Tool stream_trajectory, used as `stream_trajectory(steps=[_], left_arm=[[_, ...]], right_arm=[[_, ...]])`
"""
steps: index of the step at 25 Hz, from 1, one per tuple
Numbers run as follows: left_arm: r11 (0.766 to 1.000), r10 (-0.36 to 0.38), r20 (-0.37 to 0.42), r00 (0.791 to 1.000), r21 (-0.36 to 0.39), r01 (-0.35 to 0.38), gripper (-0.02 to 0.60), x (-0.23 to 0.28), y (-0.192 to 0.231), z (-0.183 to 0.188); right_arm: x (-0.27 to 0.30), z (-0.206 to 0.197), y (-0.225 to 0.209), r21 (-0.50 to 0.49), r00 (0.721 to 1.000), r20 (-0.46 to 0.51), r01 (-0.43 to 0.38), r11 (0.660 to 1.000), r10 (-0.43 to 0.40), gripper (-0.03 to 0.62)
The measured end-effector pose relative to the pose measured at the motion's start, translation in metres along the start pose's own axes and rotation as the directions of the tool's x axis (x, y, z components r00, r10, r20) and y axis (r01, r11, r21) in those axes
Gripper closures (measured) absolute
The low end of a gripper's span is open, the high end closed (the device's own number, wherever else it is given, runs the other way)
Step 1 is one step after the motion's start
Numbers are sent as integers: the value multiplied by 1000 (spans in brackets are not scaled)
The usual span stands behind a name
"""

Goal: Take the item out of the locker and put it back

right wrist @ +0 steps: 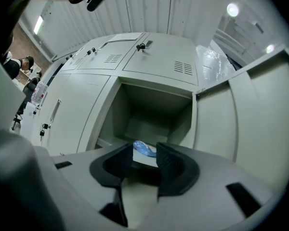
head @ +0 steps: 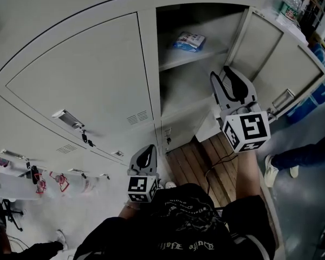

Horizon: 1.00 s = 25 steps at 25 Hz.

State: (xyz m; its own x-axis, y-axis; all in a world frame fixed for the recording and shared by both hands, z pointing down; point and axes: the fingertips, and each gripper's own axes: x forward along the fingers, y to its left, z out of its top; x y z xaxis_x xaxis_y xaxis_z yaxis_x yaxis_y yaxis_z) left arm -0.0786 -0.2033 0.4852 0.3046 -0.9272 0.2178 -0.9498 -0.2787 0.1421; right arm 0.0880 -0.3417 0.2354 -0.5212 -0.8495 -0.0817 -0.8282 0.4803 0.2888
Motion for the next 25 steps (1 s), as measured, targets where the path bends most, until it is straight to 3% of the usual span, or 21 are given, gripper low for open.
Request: stream_trajectory(steps=[16,25], left_arm=[[998,-68,21,997,18,67,575,5,-19,9],[996,-87,27,996,20,86,575,7,-30,8]], right_arm=[[-59,-70,19,145,995,-67,77,986,-68,441],[-79,-105,50,135,988,-133,93,987,-75,441]])
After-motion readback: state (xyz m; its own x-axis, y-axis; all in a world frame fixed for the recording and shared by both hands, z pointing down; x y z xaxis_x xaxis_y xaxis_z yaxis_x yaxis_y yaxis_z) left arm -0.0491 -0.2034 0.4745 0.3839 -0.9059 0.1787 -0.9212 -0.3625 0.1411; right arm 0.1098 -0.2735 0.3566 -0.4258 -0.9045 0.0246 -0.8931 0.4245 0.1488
